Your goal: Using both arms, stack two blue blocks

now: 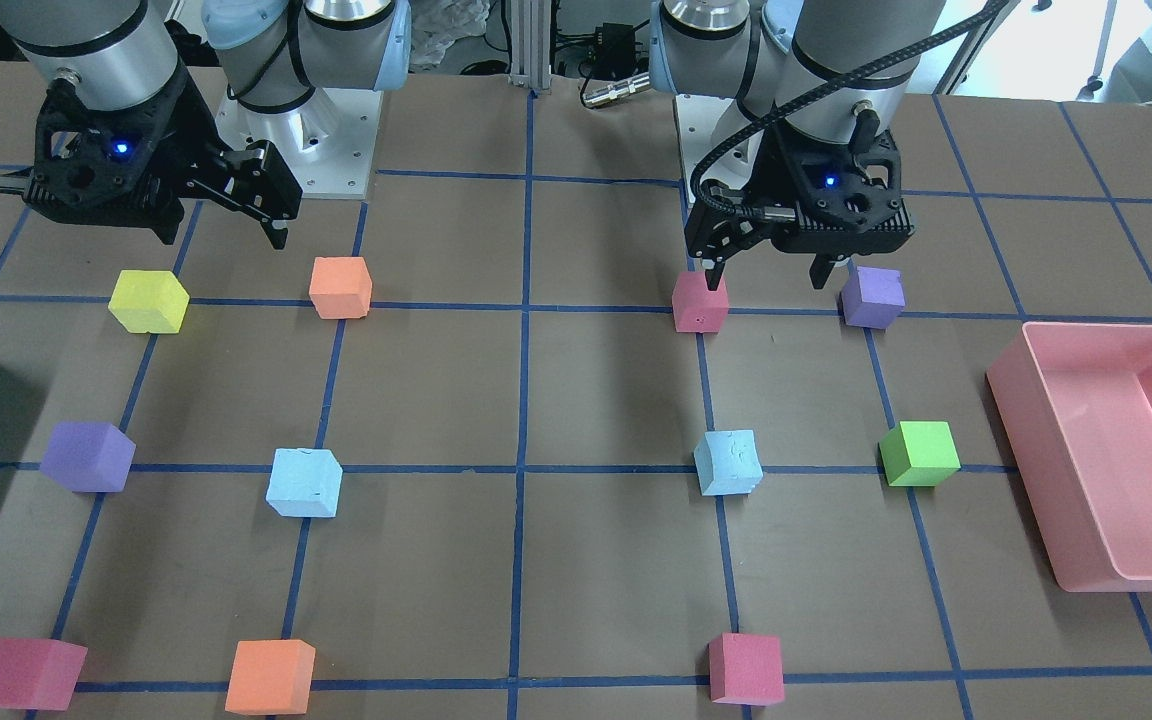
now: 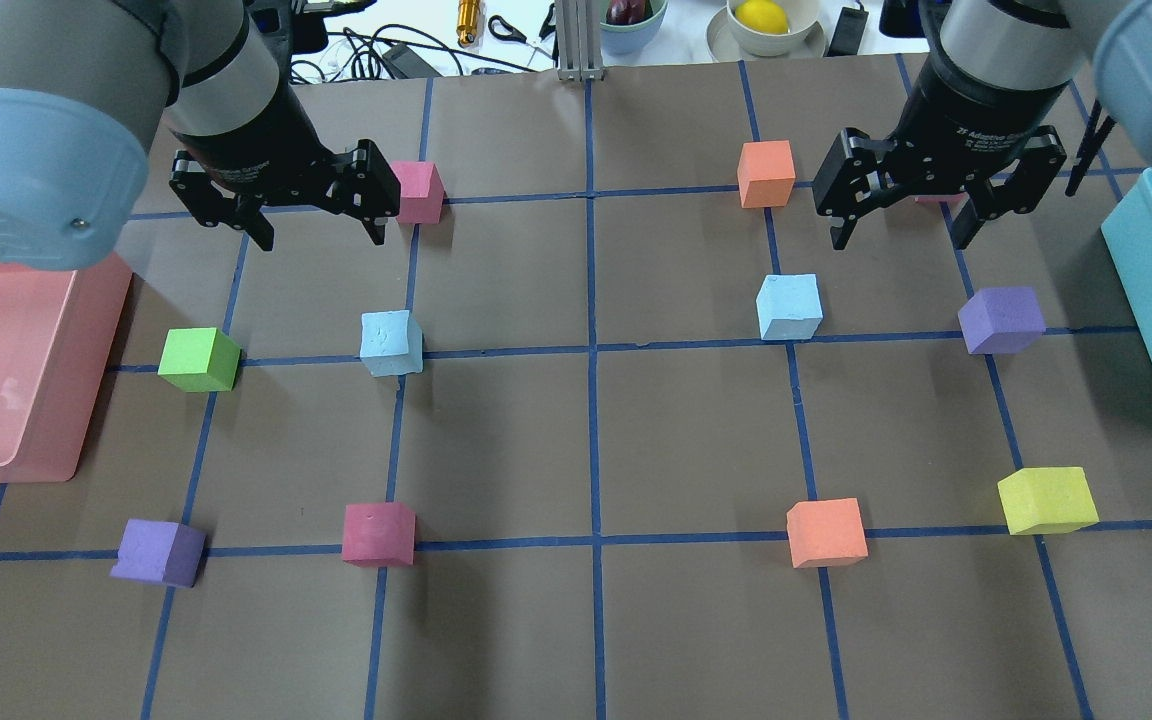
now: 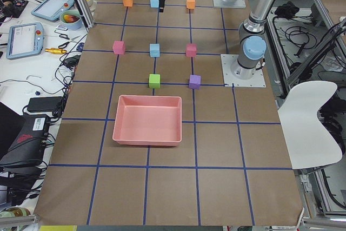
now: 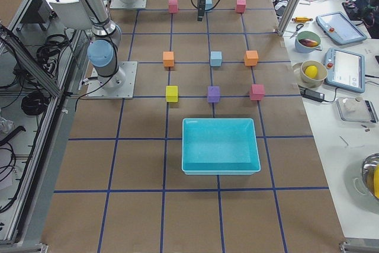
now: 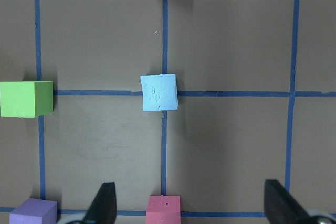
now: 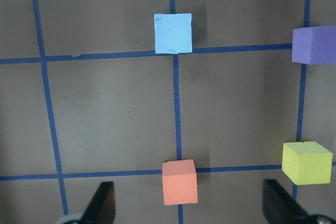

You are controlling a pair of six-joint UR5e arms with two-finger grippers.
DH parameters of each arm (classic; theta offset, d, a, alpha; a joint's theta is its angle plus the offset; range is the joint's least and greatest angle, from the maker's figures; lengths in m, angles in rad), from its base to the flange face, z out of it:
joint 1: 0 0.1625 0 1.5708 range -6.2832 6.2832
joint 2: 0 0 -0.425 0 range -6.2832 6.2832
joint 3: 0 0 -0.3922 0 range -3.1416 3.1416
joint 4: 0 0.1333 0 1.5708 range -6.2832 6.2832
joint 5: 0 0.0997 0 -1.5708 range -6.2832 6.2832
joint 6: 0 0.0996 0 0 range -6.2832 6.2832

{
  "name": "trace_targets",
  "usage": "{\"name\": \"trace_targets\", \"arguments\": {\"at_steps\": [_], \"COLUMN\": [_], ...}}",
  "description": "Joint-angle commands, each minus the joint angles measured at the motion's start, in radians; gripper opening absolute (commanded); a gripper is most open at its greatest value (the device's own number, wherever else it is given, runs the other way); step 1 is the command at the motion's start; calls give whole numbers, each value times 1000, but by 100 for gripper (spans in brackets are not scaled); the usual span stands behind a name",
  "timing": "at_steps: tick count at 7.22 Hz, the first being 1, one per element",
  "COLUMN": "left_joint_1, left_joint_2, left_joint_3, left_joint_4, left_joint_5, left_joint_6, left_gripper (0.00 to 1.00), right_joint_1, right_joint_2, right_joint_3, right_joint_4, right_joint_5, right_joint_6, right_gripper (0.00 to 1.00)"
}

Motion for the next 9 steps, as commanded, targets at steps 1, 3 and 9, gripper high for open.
{"name": "trace_targets", "arguments": {"at_steps": [1,3,9], "left_joint_1": [0,0,21], "left_joint_2": [1,-1,-100], "left_joint_3": [7,-3,-81], "left_joint_4": [0,0,121], "left_joint_5": [-3,-2,2], "left_joint_6": [0,0,26], "left_gripper": [100,100,100], "right_joint_1": [0,-2,0], "right_joint_2": [0,-3,175], "right_joint_3": [5,10,18], "right_joint_4": [2,7,-110], "right_joint_5": [-2,-13,-8], "right_joint_6": [1,1,-4], "right_gripper": [100,100,100]}}
